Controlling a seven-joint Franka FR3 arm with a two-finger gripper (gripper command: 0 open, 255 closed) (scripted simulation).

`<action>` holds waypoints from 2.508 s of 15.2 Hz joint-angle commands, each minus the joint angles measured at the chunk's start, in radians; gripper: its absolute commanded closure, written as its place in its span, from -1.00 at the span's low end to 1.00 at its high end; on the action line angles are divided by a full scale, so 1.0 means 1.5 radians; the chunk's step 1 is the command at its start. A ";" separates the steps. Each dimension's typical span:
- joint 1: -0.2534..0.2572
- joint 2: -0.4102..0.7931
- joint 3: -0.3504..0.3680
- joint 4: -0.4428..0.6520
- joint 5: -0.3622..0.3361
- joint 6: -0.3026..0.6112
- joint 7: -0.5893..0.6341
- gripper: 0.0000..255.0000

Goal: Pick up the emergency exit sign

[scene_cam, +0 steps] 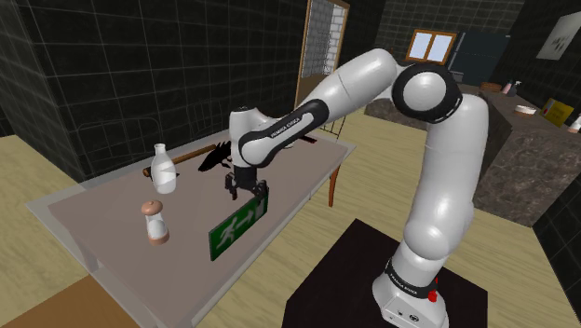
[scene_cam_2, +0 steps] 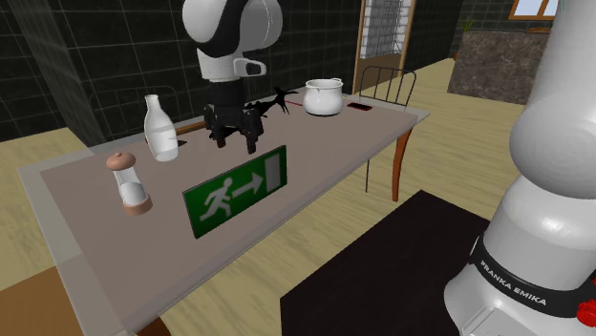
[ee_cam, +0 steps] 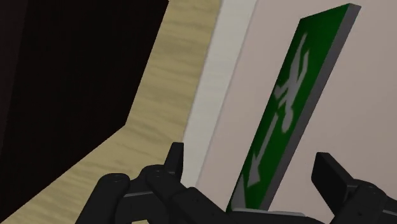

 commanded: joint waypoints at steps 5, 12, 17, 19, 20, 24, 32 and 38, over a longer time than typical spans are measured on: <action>0.035 0.151 -0.053 0.123 -0.034 0.029 0.144 -1.00; 0.045 0.195 -0.067 0.121 -0.052 0.073 0.154 -1.00; 0.045 0.199 -0.068 0.122 -0.054 0.077 0.154 1.00; 0.045 0.199 -0.068 0.122 -0.054 0.077 0.154 1.00; 0.045 0.199 -0.068 0.122 -0.054 0.077 0.154 1.00; 0.046 0.199 -0.068 0.122 -0.054 0.077 0.155 1.00; 0.034 0.148 -0.053 0.123 -0.032 0.026 0.143 1.00; 0.027 0.113 -0.043 0.131 -0.017 -0.014 0.134 1.00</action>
